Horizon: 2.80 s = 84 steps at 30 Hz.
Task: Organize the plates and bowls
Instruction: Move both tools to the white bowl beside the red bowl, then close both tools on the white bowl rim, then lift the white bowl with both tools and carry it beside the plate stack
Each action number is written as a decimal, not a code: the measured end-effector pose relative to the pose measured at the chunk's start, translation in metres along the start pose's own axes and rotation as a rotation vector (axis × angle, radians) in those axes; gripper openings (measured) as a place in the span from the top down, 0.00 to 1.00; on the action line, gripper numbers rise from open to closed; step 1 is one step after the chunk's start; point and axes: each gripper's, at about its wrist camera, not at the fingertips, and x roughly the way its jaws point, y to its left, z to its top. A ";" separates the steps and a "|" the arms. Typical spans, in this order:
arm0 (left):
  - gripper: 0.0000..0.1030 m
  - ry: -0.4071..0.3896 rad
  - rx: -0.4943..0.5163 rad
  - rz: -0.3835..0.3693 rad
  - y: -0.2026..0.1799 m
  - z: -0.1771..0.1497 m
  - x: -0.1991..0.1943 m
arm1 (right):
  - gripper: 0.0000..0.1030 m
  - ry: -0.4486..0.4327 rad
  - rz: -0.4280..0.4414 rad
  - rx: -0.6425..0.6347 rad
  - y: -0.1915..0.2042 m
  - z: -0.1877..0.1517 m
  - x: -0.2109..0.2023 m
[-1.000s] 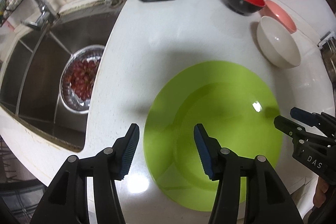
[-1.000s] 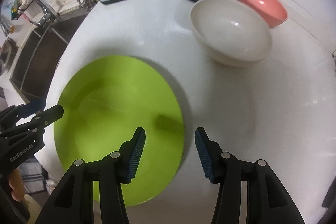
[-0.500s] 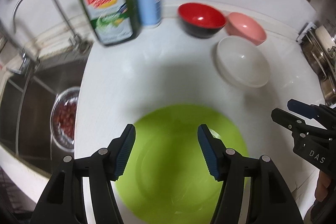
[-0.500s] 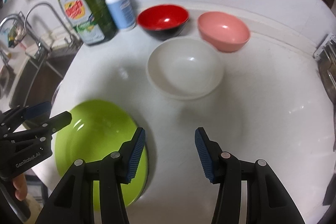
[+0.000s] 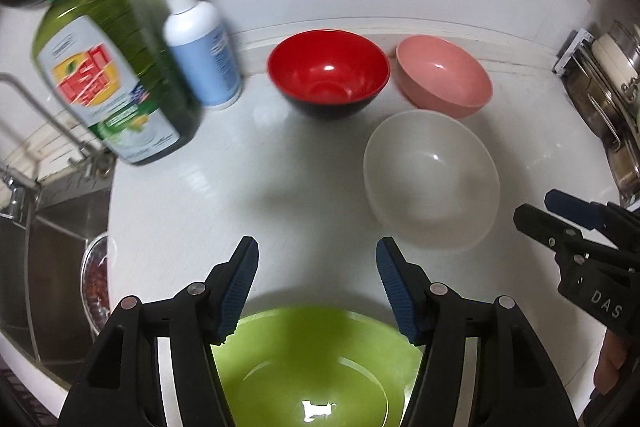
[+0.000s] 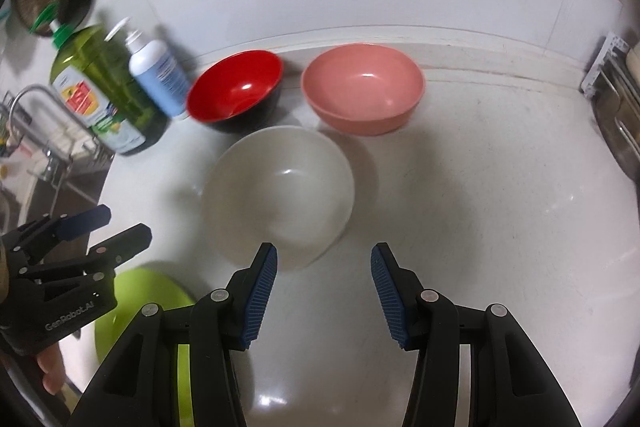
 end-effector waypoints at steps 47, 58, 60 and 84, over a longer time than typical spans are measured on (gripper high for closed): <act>0.92 0.068 0.005 -0.135 -0.047 0.034 0.046 | 0.90 0.094 0.044 0.117 -0.028 0.014 0.031; 0.92 0.029 0.070 -0.201 -0.088 -0.003 -0.001 | 0.90 0.052 -0.008 0.136 -0.048 -0.027 -0.028; 0.92 0.032 0.077 -0.214 -0.095 -0.008 -0.005 | 0.90 0.045 -0.024 0.148 -0.052 -0.037 -0.037; 0.90 0.205 0.225 -0.256 -0.181 -0.080 0.018 | 0.90 0.107 -0.065 0.338 -0.128 -0.144 -0.039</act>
